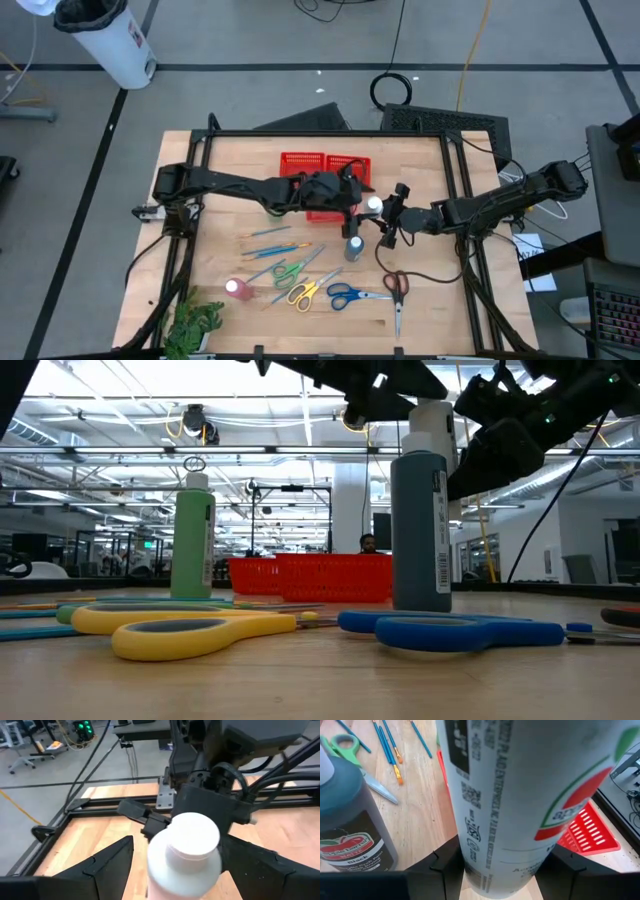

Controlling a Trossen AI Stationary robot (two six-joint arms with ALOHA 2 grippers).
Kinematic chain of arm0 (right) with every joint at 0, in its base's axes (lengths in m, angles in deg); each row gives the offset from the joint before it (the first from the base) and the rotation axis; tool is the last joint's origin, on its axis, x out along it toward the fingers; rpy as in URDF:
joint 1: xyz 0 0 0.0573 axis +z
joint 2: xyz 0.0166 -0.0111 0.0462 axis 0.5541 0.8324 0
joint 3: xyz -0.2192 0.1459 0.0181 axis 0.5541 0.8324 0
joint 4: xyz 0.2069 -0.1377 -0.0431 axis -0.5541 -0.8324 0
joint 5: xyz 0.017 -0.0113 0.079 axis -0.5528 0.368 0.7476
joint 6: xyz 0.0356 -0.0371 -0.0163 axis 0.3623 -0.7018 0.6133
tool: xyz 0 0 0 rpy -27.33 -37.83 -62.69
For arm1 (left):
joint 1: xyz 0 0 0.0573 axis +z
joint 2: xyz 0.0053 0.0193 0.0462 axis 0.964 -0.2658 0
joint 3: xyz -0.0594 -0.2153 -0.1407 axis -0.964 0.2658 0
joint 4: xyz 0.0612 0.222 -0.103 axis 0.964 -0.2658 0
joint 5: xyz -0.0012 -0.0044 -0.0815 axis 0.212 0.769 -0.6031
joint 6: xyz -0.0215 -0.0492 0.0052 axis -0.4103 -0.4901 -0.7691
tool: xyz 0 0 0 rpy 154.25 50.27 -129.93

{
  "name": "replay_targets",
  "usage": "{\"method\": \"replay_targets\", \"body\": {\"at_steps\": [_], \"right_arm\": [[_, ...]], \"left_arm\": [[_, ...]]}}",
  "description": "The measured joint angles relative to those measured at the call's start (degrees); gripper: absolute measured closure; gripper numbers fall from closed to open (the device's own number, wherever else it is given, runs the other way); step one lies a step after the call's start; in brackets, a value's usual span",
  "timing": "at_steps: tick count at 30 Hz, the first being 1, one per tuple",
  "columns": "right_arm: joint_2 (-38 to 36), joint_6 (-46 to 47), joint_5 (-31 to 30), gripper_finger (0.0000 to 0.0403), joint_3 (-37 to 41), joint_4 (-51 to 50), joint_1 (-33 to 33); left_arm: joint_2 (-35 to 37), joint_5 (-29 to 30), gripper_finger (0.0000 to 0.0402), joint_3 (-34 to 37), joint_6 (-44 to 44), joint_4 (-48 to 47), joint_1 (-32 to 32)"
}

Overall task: Pick & Place Paint Supplies
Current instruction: Put the white paint bottle into the top left red bin

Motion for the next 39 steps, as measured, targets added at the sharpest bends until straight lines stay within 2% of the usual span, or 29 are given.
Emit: {"method": "replay_targets", "body": {"at_steps": [6,9,12,18,20,27,36,39], "right_arm": [[0.0,0.0,0.0,0.0222,0.0,0.1,0.0],[0.0,0.0,0.0,0.0220,0.0,0.1,0.0],[0.0,0.0,0.0,0.0221,0.0,0.1,0.0],[0.0,0.2,0.0,0.0221,0.0,0.1,0.0],[0.0,0.5,0.0,0.0214,0.0,0.1,0.0],[-0.3,2.2,-0.3,0.0174,-0.1,1.1,0.1],[-4.7,2.6,0.0,0.0124,0.0,0.3,1.1],[-6.4,2.6,0.0,0.0118,0.0,0.0,1.9]], "left_arm": [[0.0,-0.8,0.0092,0.0,-0.2,1.4,0.0],[0.0,-0.8,0.0104,0.0,0.0,2.6,0.0],[0.0,-0.9,0.0143,0.0,-0.2,1.8,0.1],[0.0,-1.2,0.0259,0.0,-2.5,1.8,0.4],[0.0,-1.2,0.0283,0.0,-1.5,1.8,0.5],[2.6,-0.7,0.0283,0.1,0.2,0.4,0.6],[13.2,4.7,0.0283,0.0,0.6,-7.8,4.2],[16.3,4.6,0.0283,0.0,0.4,-11.7,6.5]]}}
